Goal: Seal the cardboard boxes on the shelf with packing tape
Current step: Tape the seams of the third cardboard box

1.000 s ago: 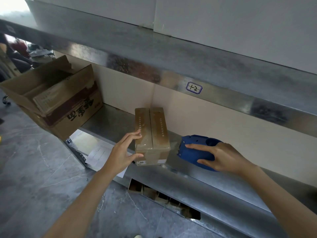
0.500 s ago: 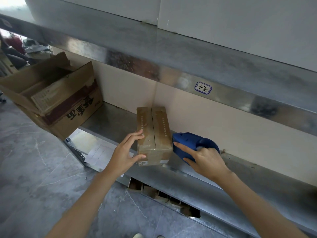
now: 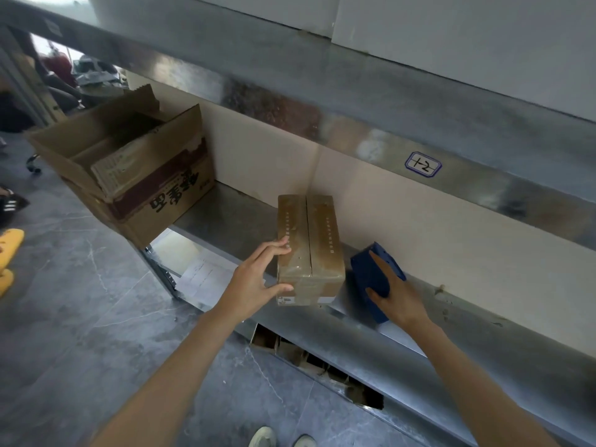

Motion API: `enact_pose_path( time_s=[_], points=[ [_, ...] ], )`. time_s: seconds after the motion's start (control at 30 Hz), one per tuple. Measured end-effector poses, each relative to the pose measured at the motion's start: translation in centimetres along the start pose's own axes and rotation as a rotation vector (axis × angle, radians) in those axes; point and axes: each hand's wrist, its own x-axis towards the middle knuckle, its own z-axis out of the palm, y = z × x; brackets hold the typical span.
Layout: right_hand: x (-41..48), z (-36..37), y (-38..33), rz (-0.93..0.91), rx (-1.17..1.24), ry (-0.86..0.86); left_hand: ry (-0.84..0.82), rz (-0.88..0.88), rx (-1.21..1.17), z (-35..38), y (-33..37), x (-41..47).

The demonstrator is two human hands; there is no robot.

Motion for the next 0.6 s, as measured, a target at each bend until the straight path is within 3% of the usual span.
enact_pose_path(
  time_s=[0.47, 0.6],
  points=[
    [1.0, 0.3, 0.5, -0.030, -0.110, -0.076, 0.017, 0.002, 0.011, -0.1, 0.0, 0.0],
    [0.1, -1.9, -0.4, -0.017, -0.195, -0.025, 0.008, 0.001, 0.022, -0.2, 0.1, -0.1]
  ],
)
